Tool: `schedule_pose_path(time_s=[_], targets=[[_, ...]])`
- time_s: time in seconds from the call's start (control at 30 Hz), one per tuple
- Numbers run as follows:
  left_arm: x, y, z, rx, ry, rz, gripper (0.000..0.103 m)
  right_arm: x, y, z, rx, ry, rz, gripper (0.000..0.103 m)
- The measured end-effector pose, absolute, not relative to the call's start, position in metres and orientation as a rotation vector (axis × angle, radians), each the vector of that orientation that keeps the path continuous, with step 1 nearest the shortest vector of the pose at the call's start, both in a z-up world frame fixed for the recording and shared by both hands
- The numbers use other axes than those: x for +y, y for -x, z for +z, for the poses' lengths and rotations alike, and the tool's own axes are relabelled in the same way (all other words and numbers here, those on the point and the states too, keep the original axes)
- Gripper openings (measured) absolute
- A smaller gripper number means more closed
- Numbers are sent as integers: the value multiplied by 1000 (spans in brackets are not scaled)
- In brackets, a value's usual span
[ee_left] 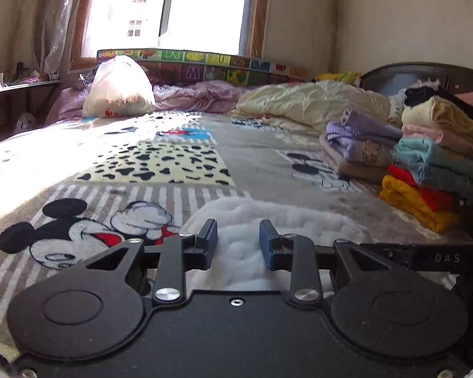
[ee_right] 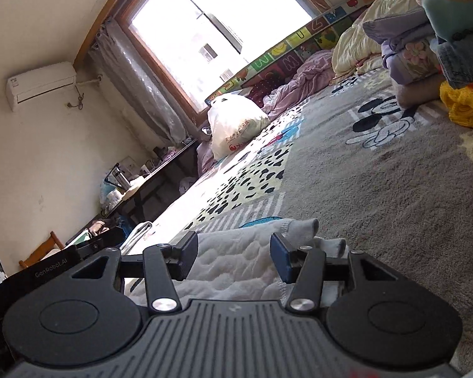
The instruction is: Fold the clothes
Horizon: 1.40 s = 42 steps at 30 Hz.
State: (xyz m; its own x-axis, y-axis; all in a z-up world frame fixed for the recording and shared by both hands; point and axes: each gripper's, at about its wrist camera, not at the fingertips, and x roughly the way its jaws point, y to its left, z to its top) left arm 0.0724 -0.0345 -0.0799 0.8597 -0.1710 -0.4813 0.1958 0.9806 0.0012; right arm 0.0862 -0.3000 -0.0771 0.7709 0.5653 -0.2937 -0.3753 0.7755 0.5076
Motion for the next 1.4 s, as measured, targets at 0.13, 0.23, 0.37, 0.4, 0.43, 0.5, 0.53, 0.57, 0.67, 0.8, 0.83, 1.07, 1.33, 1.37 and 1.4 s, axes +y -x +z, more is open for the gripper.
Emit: schedule_pose_path(time_s=[0.13, 0.23, 0.37, 0.4, 0.43, 0.5, 0.53, 0.57, 0.67, 0.8, 0.83, 1.07, 1.33, 1.37, 1.4], targets=[[-36, -57, -75, 465, -69, -194, 30, -277, -89, -95, 584, -239, 421, 52], [-24, -52, -46, 406, -39, -192, 31, -271, -76, -83, 563, -138, 395, 52], [-26, -59, -31, 353, -35, -220, 30, -266, -64, -66, 442, -107, 427, 52], [-28, -62, -29, 343, -39, -232, 31, -262, -64, -61, 404, -94, 447, 52], [-32, -66, -34, 354, -62, -237, 31, -255, -66, -57, 381, -73, 469, 52], [-41, -76, -51, 397, -126, -240, 31, -238, -72, -53, 362, -4, 508, 52], [-46, -81, -60, 418, -157, -242, 31, -230, -75, -54, 358, 34, 526, 52], [-51, -86, -68, 440, -189, -243, 31, -224, -78, -57, 365, 61, 536, 52], [-64, -97, -86, 496, -276, -237, 32, -217, -95, -78, 512, 87, 518, 53], [-65, -96, -86, 507, -307, -229, 33, -226, -89, -85, 522, 59, 525, 53], [-62, -95, -86, 504, -294, -234, 33, -227, -87, -86, 521, 56, 526, 53], [-10, -78, -53, 483, -58, -255, 44, -227, -74, -86, 496, 67, 510, 55], [11, -40, -21, 421, -63, -282, 77, -252, -75, -87, 503, -148, 523, 56], [3, -31, -23, 418, -132, -301, 79, -259, -79, -88, 510, -201, 535, 56], [-4, -25, -26, 418, -194, -316, 81, -263, -82, -88, 515, -241, 543, 56]])
